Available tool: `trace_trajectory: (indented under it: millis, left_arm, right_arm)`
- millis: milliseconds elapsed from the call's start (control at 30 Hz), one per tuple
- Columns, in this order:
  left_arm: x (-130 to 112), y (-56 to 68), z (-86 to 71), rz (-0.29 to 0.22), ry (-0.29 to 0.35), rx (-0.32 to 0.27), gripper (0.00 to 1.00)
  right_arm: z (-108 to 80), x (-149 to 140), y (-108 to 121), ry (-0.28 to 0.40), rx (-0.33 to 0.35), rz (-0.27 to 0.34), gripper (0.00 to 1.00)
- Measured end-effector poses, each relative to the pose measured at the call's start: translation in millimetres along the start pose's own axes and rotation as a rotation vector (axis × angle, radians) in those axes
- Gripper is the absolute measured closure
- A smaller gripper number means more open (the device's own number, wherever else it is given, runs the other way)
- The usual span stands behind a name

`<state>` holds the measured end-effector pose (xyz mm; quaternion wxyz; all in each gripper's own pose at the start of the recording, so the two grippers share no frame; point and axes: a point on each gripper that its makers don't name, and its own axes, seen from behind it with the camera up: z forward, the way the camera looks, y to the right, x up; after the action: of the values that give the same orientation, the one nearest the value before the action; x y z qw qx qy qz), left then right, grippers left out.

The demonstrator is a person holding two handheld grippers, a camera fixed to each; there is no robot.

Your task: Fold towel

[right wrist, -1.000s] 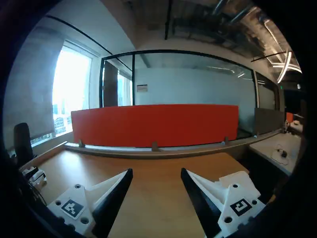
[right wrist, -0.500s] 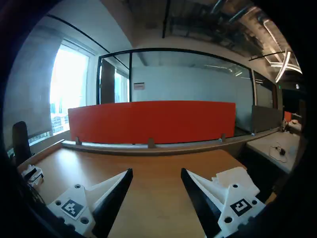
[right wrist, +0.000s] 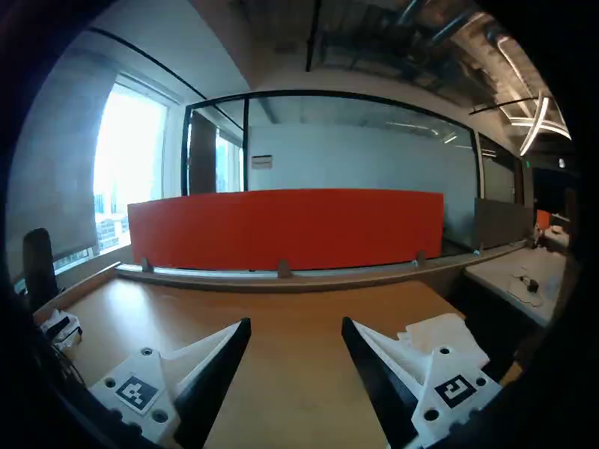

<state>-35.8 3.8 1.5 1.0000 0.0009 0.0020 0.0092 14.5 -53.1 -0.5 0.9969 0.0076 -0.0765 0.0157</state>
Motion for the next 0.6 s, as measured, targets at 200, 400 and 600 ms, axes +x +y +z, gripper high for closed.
trace_trajectory:
  millis: [200, 400, 600]
  left_arm:
    - [-1.2, -1.4, -0.6, 0.001, -0.001, 0.006, 0.02]
    - [-1.7, -2.2, -0.6, 0.001, -0.002, 0.01, 0.02]
    - [-2.0, -2.1, -0.6, 0.002, -0.003, 0.009, 0.02]
  right_arm:
    - [-0.8, 0.1, 0.2, 0.001, -0.001, 0.0, 0.06]
    - [-1.1, 1.0, 5.5, 0.004, -0.008, 0.004, 0.06]
    - [0.0, 5.1, 7.2, 0.016, -0.004, 0.01, 0.06]
